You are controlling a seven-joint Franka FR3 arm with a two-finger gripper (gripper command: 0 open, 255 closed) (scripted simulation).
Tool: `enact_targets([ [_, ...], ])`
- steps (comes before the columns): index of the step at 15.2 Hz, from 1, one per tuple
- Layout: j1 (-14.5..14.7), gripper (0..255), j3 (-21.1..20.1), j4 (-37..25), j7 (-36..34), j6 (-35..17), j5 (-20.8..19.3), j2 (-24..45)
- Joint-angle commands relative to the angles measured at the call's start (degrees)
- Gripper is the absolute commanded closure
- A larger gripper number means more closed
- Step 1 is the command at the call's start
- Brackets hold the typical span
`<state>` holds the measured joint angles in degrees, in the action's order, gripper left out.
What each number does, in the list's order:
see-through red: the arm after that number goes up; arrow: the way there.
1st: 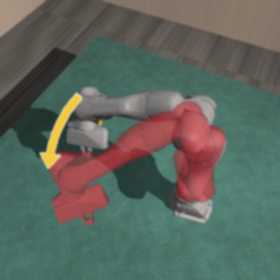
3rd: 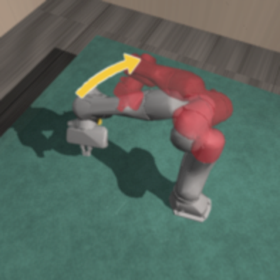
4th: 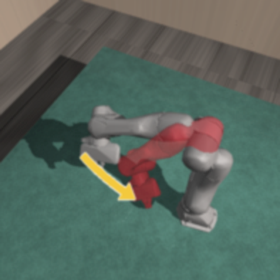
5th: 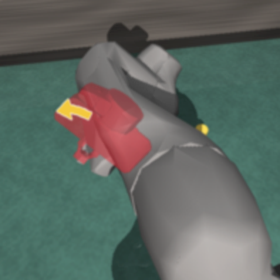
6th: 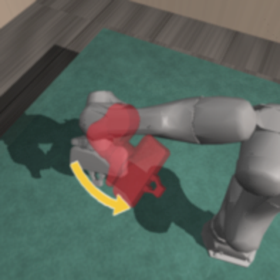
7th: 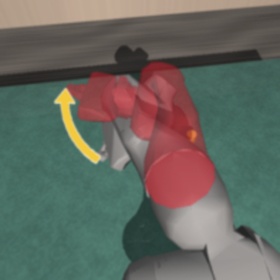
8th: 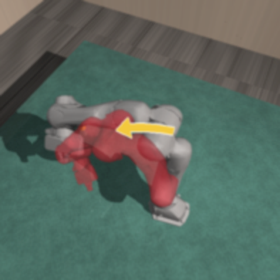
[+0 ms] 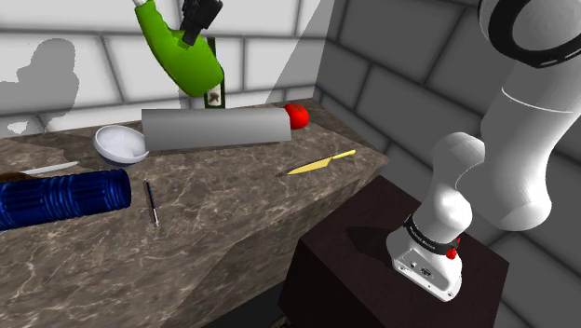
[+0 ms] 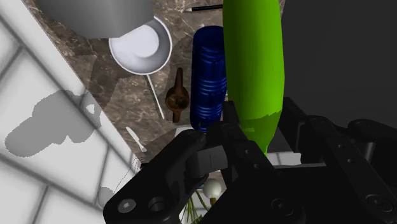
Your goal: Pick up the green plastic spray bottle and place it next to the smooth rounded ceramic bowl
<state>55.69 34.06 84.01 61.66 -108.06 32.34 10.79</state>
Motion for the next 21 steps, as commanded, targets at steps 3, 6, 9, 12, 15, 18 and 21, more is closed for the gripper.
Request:
enact_targets([
  [3, -0.02, 255, -1.49, -9.0, -3.71, 1.39, 2.46, 7.01],
  [6, -0.65, 255, -2.67, -16.86, -6.7, 2.85, 4.15, 12.76],
  [9, -0.49, 255, -3.22, -17.91, -7.27, 1.88, 4.63, 14.55],
  [12, 0.35, 255, -3.24, -14.47, -6.22, -0.61, 4.56, 13.78],
  [15, 1.03, 255, -3.3, -11.4, -5.19, -2.95, 4.65, 13.23],
  [18, 1.56, 255, -3.42, -8.63, -4.16, -5.17, 4.87, 12.87],
  [21, 1.98, 255, -3.58, -6.12, -3.12, -7.29, 5.21, 12.66],
])
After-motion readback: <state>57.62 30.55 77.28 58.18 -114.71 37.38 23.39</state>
